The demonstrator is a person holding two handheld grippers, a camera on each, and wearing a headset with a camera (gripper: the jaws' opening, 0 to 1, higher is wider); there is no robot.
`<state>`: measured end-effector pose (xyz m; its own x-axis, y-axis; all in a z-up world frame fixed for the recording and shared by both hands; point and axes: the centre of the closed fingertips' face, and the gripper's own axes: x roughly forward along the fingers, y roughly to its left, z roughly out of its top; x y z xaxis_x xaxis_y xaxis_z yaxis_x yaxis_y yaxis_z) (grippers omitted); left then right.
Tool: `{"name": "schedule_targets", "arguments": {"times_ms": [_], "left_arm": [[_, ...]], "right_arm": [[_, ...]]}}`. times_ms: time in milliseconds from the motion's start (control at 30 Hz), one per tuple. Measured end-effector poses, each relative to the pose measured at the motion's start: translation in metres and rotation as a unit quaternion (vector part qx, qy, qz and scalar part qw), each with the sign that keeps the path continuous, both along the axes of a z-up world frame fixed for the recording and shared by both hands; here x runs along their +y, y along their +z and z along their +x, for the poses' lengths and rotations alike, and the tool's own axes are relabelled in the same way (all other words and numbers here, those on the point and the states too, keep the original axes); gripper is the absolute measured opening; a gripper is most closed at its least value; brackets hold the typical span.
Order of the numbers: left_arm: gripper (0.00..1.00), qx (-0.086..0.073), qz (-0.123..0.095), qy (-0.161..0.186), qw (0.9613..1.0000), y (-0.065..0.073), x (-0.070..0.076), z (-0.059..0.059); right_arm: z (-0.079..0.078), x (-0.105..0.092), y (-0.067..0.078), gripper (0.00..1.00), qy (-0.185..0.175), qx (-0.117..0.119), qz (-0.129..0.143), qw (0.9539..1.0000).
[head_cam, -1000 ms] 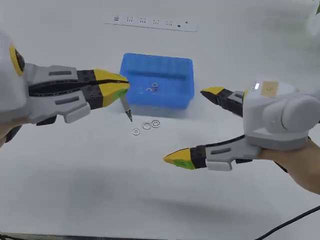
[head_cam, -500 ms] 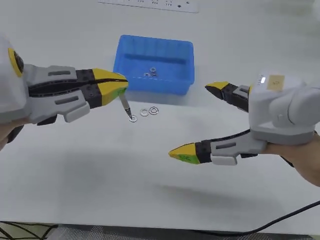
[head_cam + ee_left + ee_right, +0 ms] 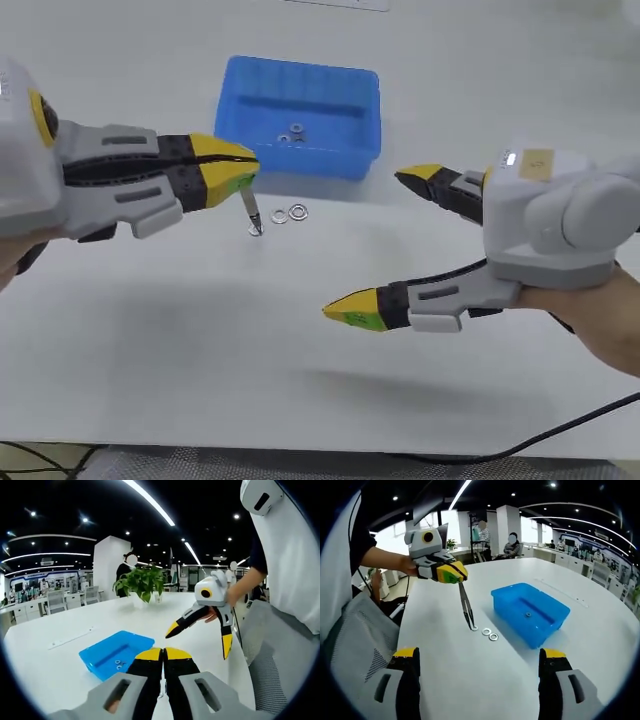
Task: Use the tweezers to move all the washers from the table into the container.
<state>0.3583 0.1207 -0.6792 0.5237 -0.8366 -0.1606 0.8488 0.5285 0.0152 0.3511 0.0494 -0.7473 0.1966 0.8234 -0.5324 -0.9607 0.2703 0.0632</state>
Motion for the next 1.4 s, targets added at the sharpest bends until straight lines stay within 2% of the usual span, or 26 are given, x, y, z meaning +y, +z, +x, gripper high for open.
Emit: {"name": "schedule_targets", "arguments": {"times_ms": [100, 233, 267, 433, 667, 800, 933, 1200, 1333, 1400], "left_arm": [[0.04, 0.002, -0.002, 0.002, 1.0, -0.002, 0.001, 0.001], [0.04, 0.004, 0.011, -0.003, 0.9999, -0.008, -0.001, -0.001], [0.04, 0.004, 0.006, -0.003, 1.0, -0.006, -0.002, -0.001], [0.04, 0.005, 0.011, 0.0, 0.9999, -0.007, 0.0, 0.0], [0.04, 0.007, 0.058, -0.027, 0.9979, -0.008, -0.002, -0.005], [0.04, 0.009, 0.068, -0.035, 0.997, -0.009, -0.002, -0.006], [0.04, 0.013, 0.071, -0.036, 0.9967, -0.009, -0.002, -0.005], [0.04, 0.018, 0.093, -0.061, 0.9937, -0.01, -0.004, -0.004], [0.04, 0.02, 0.1, -0.067, 0.9925, -0.01, -0.004, -0.003], [0.04, 0.02, 0.103, -0.072, 0.9918, -0.011, -0.005, -0.004]], "right_arm": [[0.001, -0.001, -0.002, 0.99, -0.002, 0.002, -0.002, 1.0], [0.001, 0.0, -0.003, 0.98, -0.001, 0.003, -0.003, 1.0], [0.0, 0.001, -0.004, 0.98, 0.0, 0.003, -0.003, 1.0], [-0.004, 0.006, -0.005, 0.97, 0.005, 0.009, 0.0, 0.9999], [-0.017, 0.021, -0.011, 0.89, 0.048, 0.02, -0.006, 0.9986], [-0.014, 0.032, -0.009, 0.78, 0.063, 0.024, -0.005, 0.9977], [-0.009, 0.045, -0.002, 0.73, 0.075, 0.022, 0.009, 0.9969], [-0.005, 0.074, 0.003, 0.61, 0.113, 0.017, 0.012, 0.9934], [-0.006, 0.089, -0.001, 0.5, 0.151, -0.007, 0.003, 0.9885], [-0.007, 0.093, -0.004, 0.43, 0.161, 0.005, 0.003, 0.9869]]}}
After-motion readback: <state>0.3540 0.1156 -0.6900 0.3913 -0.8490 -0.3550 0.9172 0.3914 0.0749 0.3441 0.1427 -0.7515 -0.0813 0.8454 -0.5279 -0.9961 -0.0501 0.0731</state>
